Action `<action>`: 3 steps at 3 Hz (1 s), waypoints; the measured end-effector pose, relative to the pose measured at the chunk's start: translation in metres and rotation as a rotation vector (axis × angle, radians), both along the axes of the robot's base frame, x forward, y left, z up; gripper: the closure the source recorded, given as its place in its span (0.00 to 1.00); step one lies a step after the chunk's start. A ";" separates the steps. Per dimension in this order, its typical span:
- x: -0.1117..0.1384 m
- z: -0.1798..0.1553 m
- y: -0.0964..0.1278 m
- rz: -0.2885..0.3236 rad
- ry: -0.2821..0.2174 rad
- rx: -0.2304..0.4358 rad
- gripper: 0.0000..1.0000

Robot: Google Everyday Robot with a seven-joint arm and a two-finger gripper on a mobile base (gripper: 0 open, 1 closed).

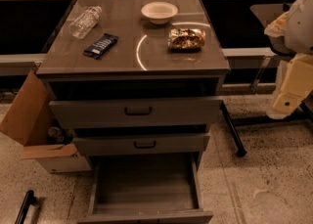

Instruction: Close bottom drawer

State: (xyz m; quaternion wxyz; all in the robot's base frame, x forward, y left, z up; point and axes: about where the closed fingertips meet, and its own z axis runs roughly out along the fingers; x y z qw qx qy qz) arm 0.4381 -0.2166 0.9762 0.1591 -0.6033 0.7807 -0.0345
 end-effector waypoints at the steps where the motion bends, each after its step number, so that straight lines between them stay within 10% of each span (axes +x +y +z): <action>1: 0.000 0.000 0.000 0.000 0.000 0.000 0.00; 3: -0.017 -0.072 0.041 0.140 0.013 0.089 0.00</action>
Offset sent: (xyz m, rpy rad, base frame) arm -0.0141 0.0263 -0.0629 0.0515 0.0337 0.1066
